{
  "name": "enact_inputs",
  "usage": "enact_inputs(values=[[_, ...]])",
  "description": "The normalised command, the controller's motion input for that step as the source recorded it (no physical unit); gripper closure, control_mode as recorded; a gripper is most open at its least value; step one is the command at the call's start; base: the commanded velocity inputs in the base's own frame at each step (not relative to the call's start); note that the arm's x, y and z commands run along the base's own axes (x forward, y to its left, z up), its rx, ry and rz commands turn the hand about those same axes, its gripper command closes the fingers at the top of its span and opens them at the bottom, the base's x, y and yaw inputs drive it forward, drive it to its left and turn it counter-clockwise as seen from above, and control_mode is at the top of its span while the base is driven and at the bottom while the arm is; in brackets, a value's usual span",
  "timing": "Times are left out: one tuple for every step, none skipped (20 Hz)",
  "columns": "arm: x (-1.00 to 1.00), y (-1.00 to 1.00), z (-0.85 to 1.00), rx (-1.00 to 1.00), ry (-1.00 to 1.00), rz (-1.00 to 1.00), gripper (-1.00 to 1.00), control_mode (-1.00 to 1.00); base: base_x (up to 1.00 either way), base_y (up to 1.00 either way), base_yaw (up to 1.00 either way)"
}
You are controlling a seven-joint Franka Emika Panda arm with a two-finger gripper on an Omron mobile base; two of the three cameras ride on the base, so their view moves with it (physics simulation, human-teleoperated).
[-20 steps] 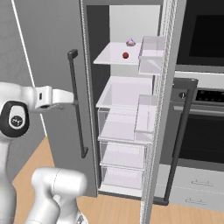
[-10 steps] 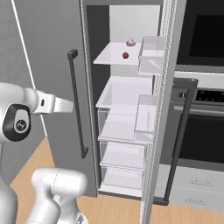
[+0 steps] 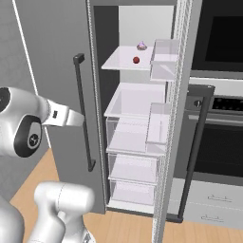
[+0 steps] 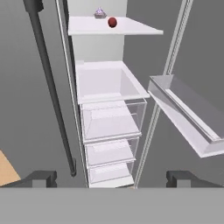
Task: Take the strawberry from the fridge and place it on top of the pancake, located on the dining counter.
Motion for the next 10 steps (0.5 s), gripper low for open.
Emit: enact_inputs(values=[[0.00,0.00,-0.02,0.07,0.07,0.07,-1.00,-1.00,0.00,0.00,0.00],[0.00,0.00,-0.14,0.03,0.07,0.03,-1.00,-1.00,0.00,0.00,0.00],[0.00,0.00,-0.14,0.00,0.09,0.00,-1.00,-1.00,0.00,0.00,0.00],[0.00,0.00,-0.14,0.00,0.10,0.00,-1.00,-1.00,0.00,0.00,0.00],[0.00,0.00,0.00,0.00,0.01,0.00,-1.00,-1.00,0.00,0.00,0.00],[0.00,0.00,0.00,0.00,0.02,0.00,-1.00,-1.00,0.00,0.00,0.00],[0.00,0.00,0.00,0.00,0.00,0.00,-1.00,-1.00,0.00,0.00,0.00],[0.00,0.00,0.00,0.00,0.00,0.00,-1.00,-1.00,0.00,0.00,0.00],[0.00,0.00,-0.01,0.00,0.00,0.00,-1.00,-1.00,0.00,0.00,0.00],[0.03,0.00,-0.01,0.00,0.00,0.00,-1.00,-1.00,0.00,0.00,0.00]])
